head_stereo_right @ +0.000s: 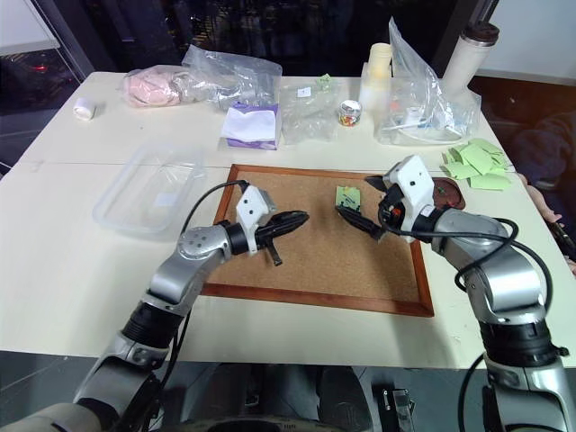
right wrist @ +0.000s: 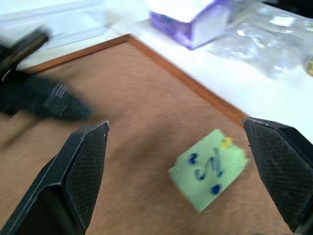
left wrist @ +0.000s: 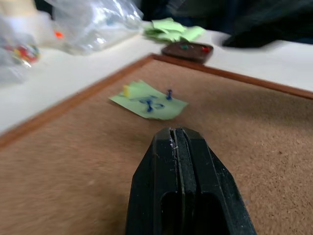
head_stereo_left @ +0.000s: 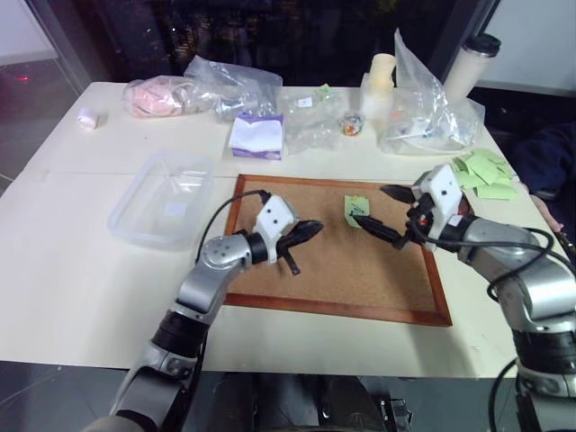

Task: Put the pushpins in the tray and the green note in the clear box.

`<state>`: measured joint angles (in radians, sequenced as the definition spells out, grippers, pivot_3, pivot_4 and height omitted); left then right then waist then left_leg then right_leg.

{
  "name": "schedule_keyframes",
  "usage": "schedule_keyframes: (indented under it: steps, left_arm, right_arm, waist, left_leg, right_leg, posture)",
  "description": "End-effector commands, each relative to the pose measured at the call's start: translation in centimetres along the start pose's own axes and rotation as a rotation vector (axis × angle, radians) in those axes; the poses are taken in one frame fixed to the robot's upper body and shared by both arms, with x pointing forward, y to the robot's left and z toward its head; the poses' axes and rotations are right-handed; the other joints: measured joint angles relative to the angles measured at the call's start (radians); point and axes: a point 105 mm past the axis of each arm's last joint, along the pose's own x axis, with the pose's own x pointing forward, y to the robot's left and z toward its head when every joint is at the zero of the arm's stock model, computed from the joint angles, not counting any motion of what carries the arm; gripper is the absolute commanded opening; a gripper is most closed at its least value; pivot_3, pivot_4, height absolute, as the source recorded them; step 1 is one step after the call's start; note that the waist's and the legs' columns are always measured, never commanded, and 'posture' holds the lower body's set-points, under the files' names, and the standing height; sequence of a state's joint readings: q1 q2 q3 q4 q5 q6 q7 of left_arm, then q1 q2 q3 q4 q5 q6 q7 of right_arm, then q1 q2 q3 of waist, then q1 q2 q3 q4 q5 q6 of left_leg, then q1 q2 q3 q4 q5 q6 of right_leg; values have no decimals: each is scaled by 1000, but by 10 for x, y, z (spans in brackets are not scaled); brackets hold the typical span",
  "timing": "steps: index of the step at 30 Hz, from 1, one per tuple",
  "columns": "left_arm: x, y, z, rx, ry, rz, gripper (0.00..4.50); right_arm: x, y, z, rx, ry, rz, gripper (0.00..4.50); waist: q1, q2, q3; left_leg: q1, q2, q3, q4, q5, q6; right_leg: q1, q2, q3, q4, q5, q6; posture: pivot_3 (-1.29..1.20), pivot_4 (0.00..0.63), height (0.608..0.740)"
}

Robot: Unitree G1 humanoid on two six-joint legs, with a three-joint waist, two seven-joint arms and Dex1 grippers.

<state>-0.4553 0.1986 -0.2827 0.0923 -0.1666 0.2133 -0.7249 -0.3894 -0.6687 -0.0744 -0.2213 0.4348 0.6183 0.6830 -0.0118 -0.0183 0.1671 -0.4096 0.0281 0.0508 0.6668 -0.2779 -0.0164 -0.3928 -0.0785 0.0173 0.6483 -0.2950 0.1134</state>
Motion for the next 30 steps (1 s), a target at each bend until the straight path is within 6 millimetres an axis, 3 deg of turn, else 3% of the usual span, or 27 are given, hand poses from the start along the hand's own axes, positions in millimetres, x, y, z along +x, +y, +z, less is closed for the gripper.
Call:
schedule_keyframes:
  steps: [1,7,10,13,14,30]
  left_arm:
    - [5,0,-3,38,0,4,16]
    - [5,1,-22,6,37,33,16]
    - [3,0,-28,-12,49,34,0]
    - [2,0,-29,-10,49,43,0]
    - [1,1,-29,-9,46,48,0]
    - [1,0,-29,-17,41,67,0]
  right_arm:
    - [14,-11,6,-11,0,-35,4500]
    - [39,-27,-4,3,74,-92,4500]
    - [49,-32,-7,3,82,-97,3583]
    - [55,-34,-11,-6,95,-94,1975]
    - [58,-34,-13,-8,106,-95,1621]
    - [69,-42,-37,22,159,-102,1621]
  waist:
    - [-1,0,0]
    - [1,0,0]
    - [1,1,0]
    - [1,1,0]
    - [1,1,-1]
    - [-1,2,-1]
  left_leg:
    - [0,0,0,0,0,0]
    - [0,0,1,0,0,0]
    - [0,0,1,0,0,0]
    - [0,0,1,0,0,0]
    - [0,0,1,0,0,0]
    - [0,0,1,0,0,0]
  right_leg:
    - [0,0,0,0,0,0]
    - [0,0,0,0,0,0]
    - [0,0,0,0,0,0]
    - [0,-1,0,0,0,0]
    - [0,-1,0,0,0,0]
    - [0,-1,0,1,0,0]
  posture:
    - [0,150,740]
    - [0,150,740]
    - [0,150,740]
    - [0,150,740]
    - [0,150,740]
    - [0,150,740]
